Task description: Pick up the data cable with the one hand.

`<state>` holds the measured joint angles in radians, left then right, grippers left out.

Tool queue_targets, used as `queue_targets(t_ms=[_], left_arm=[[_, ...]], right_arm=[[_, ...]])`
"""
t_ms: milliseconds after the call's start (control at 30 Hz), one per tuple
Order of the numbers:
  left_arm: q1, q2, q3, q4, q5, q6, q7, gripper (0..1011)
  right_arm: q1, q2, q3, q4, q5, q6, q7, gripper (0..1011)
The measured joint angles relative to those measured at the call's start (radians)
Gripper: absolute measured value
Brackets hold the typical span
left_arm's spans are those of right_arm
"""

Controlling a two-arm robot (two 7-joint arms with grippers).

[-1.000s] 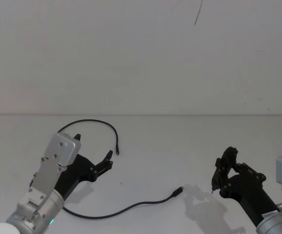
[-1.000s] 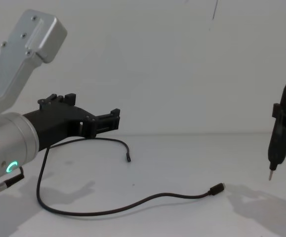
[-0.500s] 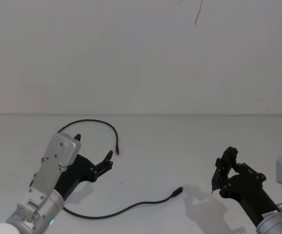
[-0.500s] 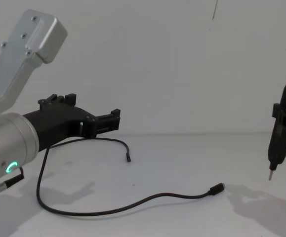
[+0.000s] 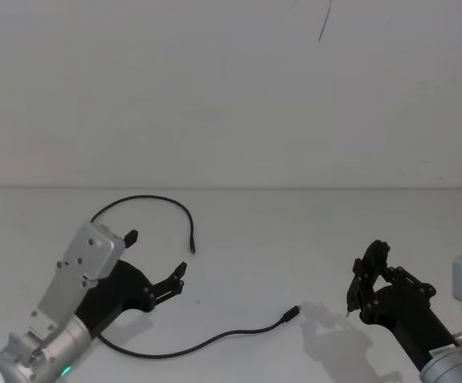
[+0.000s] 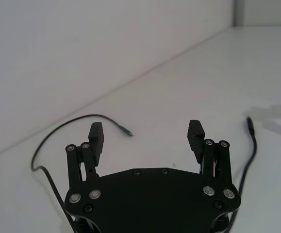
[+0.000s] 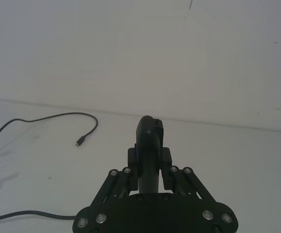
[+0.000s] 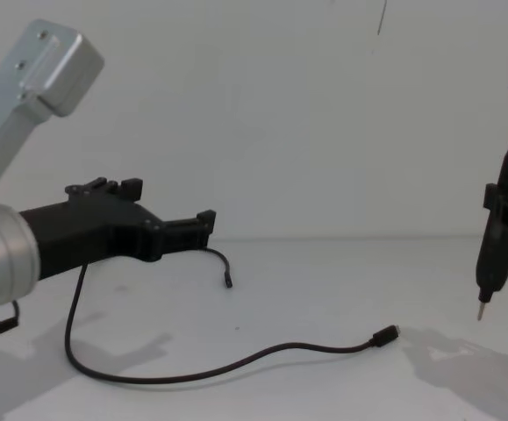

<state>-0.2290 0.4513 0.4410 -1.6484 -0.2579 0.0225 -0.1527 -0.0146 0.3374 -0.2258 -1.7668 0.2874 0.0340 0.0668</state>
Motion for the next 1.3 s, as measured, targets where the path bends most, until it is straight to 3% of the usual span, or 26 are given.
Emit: queue_targets(t_ms=[233,333,500,767,1300], left_arm=[[-0.016,0.061,-0.011,0.000,-0.049,0.026,-0.118,1001],[-0.046,0.095,-0.011,0.012,-0.074,0.057,-0.198,1001],[-0.085,0.118,0.001,0.026,-0.093,0.100,-0.269,1001],[-0.164,0.130,0.047,0.047,-0.102,0.181,-0.368,1001],[-0.258,0.117,0.137,0.092,-0.095,0.296,-0.450,1000]], right_arm=[[0.000,0.000,0.000,0.000,0.000,0.000,0.000,263],[0.000,0.000,0.000,0.000,0.000,0.000,0.000,263],[0.000,0.000,0.000,0.000,0.000,0.000,0.000,263],[0.000,0.000,0.000,0.000,0.000,0.000,0.000,263],[0.000,0.000,0.000,0.000,0.000,0.000,0.000,263]])
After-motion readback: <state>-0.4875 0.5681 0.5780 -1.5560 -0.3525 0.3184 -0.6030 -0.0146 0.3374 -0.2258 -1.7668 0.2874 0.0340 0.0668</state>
